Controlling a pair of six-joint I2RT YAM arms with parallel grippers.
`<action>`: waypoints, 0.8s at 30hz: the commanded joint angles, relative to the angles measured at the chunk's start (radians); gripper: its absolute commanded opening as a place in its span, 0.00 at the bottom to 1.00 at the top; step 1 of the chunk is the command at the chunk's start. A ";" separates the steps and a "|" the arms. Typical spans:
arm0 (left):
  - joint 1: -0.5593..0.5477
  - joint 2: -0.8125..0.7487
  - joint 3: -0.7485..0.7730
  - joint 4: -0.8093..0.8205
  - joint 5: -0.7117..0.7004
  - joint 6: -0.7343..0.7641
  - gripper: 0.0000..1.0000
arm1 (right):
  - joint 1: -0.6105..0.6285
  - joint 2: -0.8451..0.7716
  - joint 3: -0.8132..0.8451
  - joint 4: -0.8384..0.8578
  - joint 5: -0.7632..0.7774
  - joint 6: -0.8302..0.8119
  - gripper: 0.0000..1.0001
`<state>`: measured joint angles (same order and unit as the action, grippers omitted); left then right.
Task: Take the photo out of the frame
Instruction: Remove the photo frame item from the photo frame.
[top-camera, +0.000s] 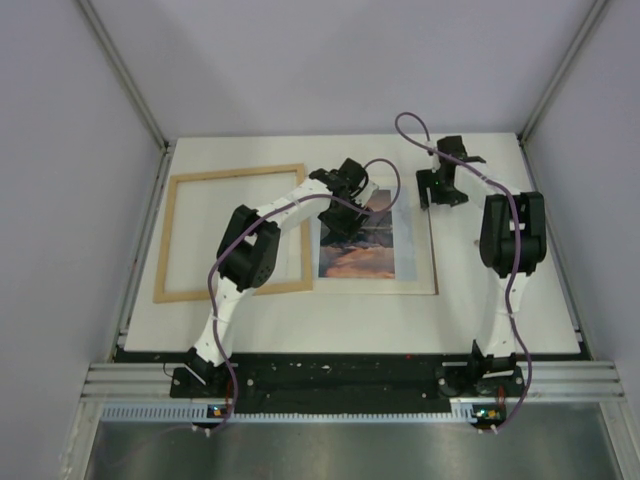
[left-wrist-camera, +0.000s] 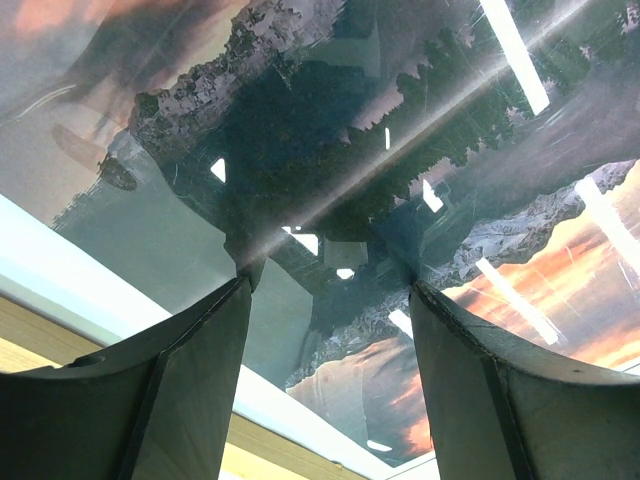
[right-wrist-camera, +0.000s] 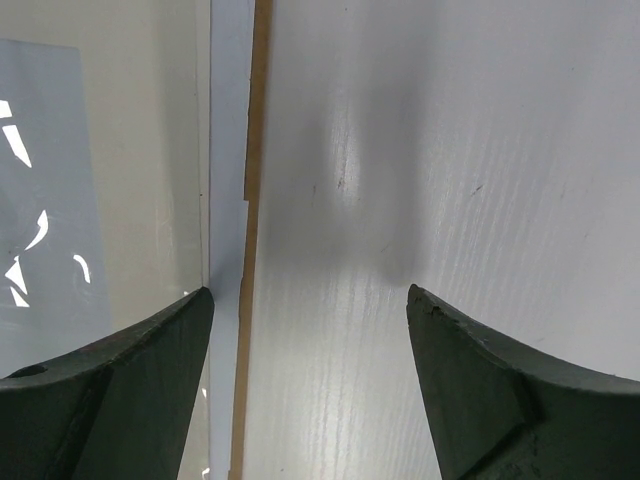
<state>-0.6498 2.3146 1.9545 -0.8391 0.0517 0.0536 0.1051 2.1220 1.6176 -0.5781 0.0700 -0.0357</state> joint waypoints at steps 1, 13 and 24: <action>0.001 -0.054 -0.011 -0.026 0.016 -0.008 0.70 | 0.001 0.023 0.005 0.003 0.048 -0.030 0.78; 0.002 -0.063 -0.028 -0.028 0.008 -0.001 0.70 | -0.004 0.046 -0.005 0.012 0.140 -0.072 0.78; 0.003 -0.070 -0.031 -0.028 0.008 0.002 0.70 | 0.004 0.062 -0.041 0.024 0.165 -0.112 0.79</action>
<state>-0.6498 2.2990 1.9297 -0.8394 0.0513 0.0544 0.1047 2.1220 1.6108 -0.5419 0.1570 -0.1101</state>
